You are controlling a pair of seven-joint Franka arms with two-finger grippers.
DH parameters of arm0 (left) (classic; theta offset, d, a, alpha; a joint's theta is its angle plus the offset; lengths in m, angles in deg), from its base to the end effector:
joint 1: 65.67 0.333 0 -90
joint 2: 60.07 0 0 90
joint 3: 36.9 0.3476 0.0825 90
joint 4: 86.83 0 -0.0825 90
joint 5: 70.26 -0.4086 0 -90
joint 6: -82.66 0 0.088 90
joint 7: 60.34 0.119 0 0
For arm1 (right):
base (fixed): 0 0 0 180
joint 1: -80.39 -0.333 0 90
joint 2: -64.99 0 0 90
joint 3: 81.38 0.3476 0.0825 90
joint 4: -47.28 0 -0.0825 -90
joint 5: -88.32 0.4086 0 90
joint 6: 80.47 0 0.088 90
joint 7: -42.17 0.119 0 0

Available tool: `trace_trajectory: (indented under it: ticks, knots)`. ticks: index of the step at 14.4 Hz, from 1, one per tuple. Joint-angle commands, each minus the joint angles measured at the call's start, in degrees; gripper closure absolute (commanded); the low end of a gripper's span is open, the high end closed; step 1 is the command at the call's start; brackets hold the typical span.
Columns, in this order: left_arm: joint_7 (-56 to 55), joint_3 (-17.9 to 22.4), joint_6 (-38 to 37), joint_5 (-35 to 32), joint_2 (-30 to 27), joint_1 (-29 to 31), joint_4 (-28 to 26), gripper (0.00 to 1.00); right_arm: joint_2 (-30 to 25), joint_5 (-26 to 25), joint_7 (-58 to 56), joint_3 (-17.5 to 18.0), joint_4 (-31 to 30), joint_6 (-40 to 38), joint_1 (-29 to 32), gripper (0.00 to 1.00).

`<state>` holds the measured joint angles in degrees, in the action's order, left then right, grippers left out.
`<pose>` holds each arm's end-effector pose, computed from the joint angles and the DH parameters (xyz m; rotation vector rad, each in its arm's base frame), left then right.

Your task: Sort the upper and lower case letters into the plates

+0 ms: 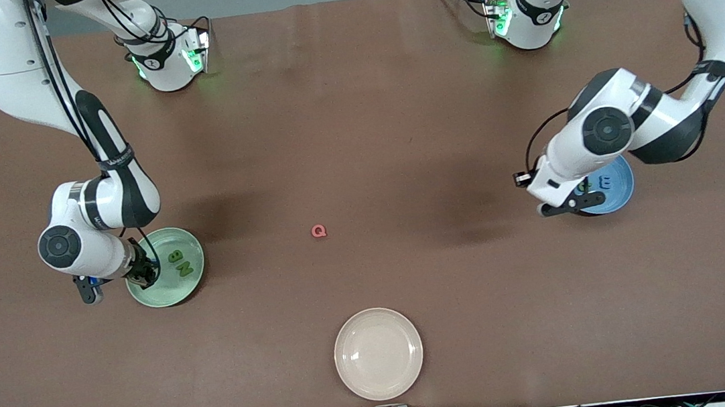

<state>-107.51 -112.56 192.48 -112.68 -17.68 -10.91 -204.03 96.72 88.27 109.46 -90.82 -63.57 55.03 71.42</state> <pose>0.5670 -0.1230 0.2940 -3.0759 -0.1295 0.2783 0.6405 -0.0024 0.1864 2.5096 -1.6492 -0.0730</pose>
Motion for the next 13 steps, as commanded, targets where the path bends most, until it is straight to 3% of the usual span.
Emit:
trace_trajectory:
  ticks: [1, 6, 13]
  knots:
    - [5.1, -3.4, 0.3, -2.8, -1.4, 9.6, -6.7, 0.93, -1.8, -1.2, 0.2, 0.4, -2.1, -1.4, 0.2, 1.00]
    - [10.2, -3.4, 4.8, -11.2, -0.7, 18.8, -12.6, 0.93, -3.2, -1.2, 0.2, 0.5, -2.0, -5.7, 0.0, 1.00]
    - [13.9, 2.8, 10.5, -17.1, -0.6, 19.6, -14.3, 0.93, -3.5, -4.9, 0.0, 0.4, -1.9, -7.5, 0.2, 1.00]
